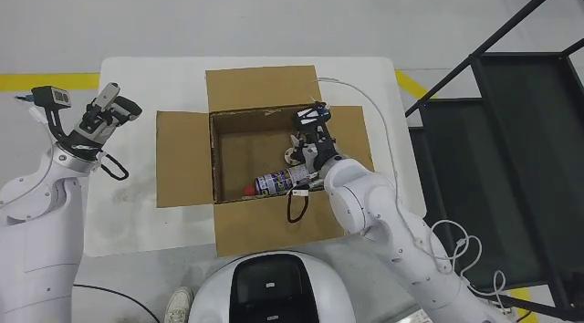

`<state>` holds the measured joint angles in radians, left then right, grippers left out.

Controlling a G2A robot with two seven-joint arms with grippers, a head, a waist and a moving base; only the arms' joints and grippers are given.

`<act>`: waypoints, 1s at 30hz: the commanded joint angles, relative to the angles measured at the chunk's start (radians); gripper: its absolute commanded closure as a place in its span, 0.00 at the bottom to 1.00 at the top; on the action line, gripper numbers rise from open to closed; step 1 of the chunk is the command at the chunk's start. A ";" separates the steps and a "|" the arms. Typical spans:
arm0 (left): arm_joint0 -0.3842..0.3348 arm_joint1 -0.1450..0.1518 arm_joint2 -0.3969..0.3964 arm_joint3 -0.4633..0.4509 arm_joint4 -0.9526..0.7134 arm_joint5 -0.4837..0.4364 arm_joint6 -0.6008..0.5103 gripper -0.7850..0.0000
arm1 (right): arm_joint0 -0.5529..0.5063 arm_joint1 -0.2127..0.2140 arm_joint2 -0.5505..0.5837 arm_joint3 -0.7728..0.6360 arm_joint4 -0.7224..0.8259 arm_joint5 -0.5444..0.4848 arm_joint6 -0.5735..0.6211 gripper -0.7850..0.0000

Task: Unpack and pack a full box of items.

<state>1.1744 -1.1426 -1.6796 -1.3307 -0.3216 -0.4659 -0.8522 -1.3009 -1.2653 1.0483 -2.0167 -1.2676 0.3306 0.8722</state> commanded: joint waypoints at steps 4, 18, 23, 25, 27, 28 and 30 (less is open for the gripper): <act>0.000 0.000 0.000 0.000 0.000 0.000 0.000 0.00 | 0.000 0.000 0.000 0.000 0.000 0.000 0.000 1.00; 0.000 0.000 0.000 0.000 0.000 0.000 0.000 0.00 | -0.090 0.024 0.348 -0.093 0.144 0.013 0.022 1.00; 0.000 0.000 0.000 0.000 0.000 0.000 0.000 0.00 | -0.062 0.029 0.490 0.007 0.219 0.037 0.025 1.00; 0.000 0.000 0.000 0.000 0.000 0.000 0.000 0.00 | -0.027 0.031 0.522 0.088 0.237 0.040 0.029 1.00; 0.000 0.000 0.000 0.000 0.000 0.000 0.000 0.00 | 0.014 0.032 0.533 0.174 0.256 0.028 0.040 1.00; 0.000 0.000 0.000 0.000 0.000 0.000 0.000 0.00 | 0.037 0.032 0.542 0.219 0.275 0.018 0.040 1.00; 0.000 0.000 0.000 0.000 0.000 0.000 0.000 0.00 | 0.080 0.033 0.541 0.311 0.259 0.014 0.023 1.00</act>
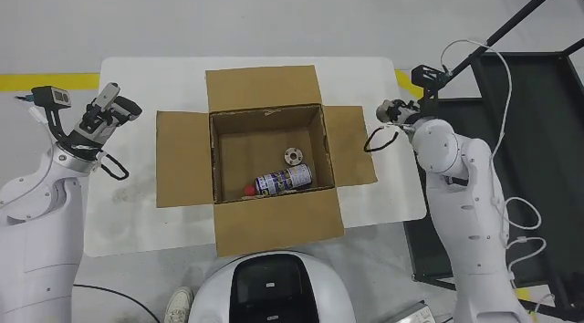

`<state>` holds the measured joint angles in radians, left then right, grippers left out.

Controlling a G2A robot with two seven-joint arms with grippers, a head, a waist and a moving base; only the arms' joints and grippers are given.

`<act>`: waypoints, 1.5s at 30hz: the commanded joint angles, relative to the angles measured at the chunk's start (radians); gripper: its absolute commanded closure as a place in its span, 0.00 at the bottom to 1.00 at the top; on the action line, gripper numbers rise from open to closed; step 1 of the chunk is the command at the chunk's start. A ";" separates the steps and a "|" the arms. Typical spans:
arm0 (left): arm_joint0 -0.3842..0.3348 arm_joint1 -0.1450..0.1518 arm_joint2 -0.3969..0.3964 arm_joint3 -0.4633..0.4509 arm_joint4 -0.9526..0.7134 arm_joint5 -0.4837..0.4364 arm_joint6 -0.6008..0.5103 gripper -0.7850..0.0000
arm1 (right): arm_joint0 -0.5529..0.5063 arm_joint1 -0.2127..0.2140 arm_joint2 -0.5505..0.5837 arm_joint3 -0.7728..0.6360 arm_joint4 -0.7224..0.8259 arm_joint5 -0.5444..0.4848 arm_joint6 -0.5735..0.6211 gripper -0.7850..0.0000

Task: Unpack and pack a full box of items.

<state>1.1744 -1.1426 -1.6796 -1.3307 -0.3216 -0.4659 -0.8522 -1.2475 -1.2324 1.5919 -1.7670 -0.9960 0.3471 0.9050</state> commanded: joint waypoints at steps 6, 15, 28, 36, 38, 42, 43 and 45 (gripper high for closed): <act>0.000 0.000 0.000 0.000 0.000 0.000 0.000 0.00 | 0.144 -0.006 -0.047 0.288 -0.043 0.030 -0.087 1.00; 0.000 0.000 0.000 0.000 0.000 0.000 0.000 0.00 | 0.261 -0.026 -0.132 0.556 -0.046 0.073 -0.189 1.00; 0.000 0.000 0.000 0.000 0.000 0.000 0.000 0.00 | 0.395 -0.046 -0.190 0.816 -0.027 0.090 -0.220 1.00; 0.000 0.000 0.000 0.000 0.000 0.000 0.000 0.00 | 0.449 -0.055 -0.211 0.915 -0.014 0.069 -0.232 1.00; 0.000 0.000 0.000 0.000 0.000 0.000 0.000 0.00 | 0.460 -0.058 -0.217 0.936 -0.012 0.066 -0.236 1.00; 0.000 0.000 0.000 0.000 0.000 0.000 0.000 0.00 | 0.484 -0.062 -0.233 0.981 -0.019 0.060 -0.240 1.00; 0.000 0.000 0.000 0.000 0.000 0.000 0.000 0.00 | 0.491 -0.063 -0.236 0.996 -0.018 0.059 -0.237 1.00; 0.000 0.000 0.000 0.000 0.000 0.000 0.000 0.00 | 0.507 -0.066 -0.242 1.025 -0.019 0.058 -0.235 1.00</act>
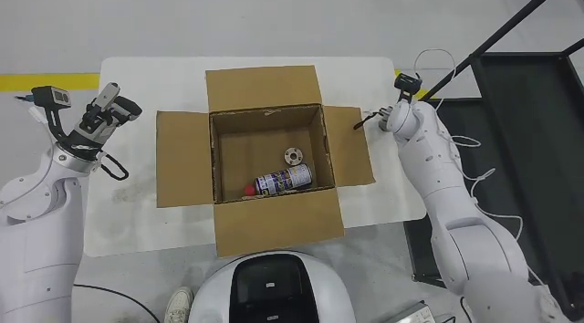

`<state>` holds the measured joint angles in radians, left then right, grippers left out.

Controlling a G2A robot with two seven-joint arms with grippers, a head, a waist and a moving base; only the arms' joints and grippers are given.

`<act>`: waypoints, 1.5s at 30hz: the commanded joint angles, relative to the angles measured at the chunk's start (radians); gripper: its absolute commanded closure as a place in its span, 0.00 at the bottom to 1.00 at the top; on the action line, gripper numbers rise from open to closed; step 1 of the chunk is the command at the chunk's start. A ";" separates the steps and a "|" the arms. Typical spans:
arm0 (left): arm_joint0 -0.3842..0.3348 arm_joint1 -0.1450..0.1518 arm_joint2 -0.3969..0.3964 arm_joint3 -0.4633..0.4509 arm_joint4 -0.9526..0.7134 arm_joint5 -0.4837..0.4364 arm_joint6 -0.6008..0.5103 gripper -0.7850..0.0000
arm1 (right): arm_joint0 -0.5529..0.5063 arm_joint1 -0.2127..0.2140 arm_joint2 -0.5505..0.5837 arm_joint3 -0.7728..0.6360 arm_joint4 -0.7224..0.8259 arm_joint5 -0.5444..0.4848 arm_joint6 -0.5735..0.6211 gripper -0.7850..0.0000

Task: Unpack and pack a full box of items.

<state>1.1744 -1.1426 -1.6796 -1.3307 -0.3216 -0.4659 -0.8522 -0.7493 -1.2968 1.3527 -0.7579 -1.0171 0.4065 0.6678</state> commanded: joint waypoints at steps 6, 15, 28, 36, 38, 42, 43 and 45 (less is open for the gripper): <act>0.000 0.000 0.000 0.000 0.000 0.000 0.000 0.00 | 0.045 -0.007 -0.012 0.083 0.014 -0.020 0.003 0.72; 0.000 0.000 0.000 0.000 0.000 0.000 0.000 0.00 | 0.069 -0.008 0.003 0.130 0.051 -0.029 -0.010 0.00; 0.000 0.000 0.000 0.000 0.000 0.000 0.000 0.00 | -0.170 0.039 0.160 -0.324 0.116 0.007 -0.092 0.00; 0.000 0.000 0.000 0.000 0.000 0.000 0.000 0.00 | -0.506 0.059 0.206 -0.993 0.042 -0.005 -0.021 0.00; 0.000 0.000 0.000 0.000 0.000 0.000 0.000 0.00 | -0.563 0.062 0.194 -1.108 0.027 -0.054 0.019 0.00; 0.000 0.000 0.000 0.000 0.000 0.000 0.000 0.00 | -0.635 0.070 0.143 -1.252 -0.053 -0.168 0.089 0.00; 0.000 0.000 0.000 0.000 0.000 0.000 0.000 0.00 | -0.645 0.072 0.125 -1.273 -0.074 -0.196 0.103 0.00; 0.000 0.000 0.000 0.000 0.000 0.000 0.000 0.00 | -0.652 0.074 0.090 -1.299 -0.100 -0.256 0.132 0.00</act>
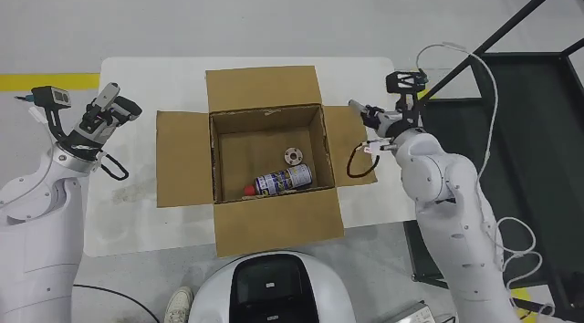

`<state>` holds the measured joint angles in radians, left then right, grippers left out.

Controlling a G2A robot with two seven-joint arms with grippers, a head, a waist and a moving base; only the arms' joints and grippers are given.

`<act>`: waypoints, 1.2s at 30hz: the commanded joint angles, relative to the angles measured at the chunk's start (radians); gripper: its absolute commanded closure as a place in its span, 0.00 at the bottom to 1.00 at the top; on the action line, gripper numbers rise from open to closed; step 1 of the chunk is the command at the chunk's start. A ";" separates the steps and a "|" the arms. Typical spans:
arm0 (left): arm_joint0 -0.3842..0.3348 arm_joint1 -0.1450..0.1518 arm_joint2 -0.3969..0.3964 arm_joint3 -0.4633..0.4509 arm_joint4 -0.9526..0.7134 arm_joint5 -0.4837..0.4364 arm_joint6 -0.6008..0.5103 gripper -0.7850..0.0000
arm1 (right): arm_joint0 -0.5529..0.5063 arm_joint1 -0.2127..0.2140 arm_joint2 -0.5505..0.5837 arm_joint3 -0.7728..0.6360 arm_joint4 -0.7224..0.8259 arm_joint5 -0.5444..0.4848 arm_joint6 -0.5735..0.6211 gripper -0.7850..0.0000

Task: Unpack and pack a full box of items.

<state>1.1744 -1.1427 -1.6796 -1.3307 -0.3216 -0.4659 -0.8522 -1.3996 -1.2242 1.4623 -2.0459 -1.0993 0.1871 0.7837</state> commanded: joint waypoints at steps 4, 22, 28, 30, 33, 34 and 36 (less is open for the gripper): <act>0.000 0.000 0.000 0.000 0.000 0.000 0.000 0.00 | 0.024 0.004 -0.093 -0.003 -0.086 -0.142 0.062 0.00; 0.000 0.000 0.000 0.000 0.000 0.000 0.000 0.00 | 0.066 0.002 -0.149 0.031 -0.058 -0.225 0.084 0.00; 0.000 0.000 0.000 0.000 0.000 0.000 0.000 0.00 | 0.066 0.002 -0.149 0.031 -0.058 -0.225 0.084 0.00; 0.000 0.000 0.000 0.000 0.000 0.000 0.000 0.00 | 0.066 0.002 -0.149 0.031 -0.058 -0.225 0.084 0.00; 0.000 0.000 0.000 0.000 0.000 0.000 0.000 0.00 | 0.066 0.002 -0.149 0.031 -0.058 -0.225 0.084 0.00; 0.000 0.000 0.000 0.000 0.000 0.000 0.000 0.00 | 0.066 0.002 -0.149 0.031 -0.058 -0.225 0.084 0.00; 0.000 0.000 0.000 0.000 0.000 0.000 0.000 0.00 | 0.066 0.002 -0.149 0.031 -0.058 -0.225 0.084 0.00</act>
<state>1.1744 -1.1426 -1.6796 -1.3307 -0.3216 -0.4659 -0.8522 -1.3340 -1.2224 1.3133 -2.0145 -1.1573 -0.0381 0.8677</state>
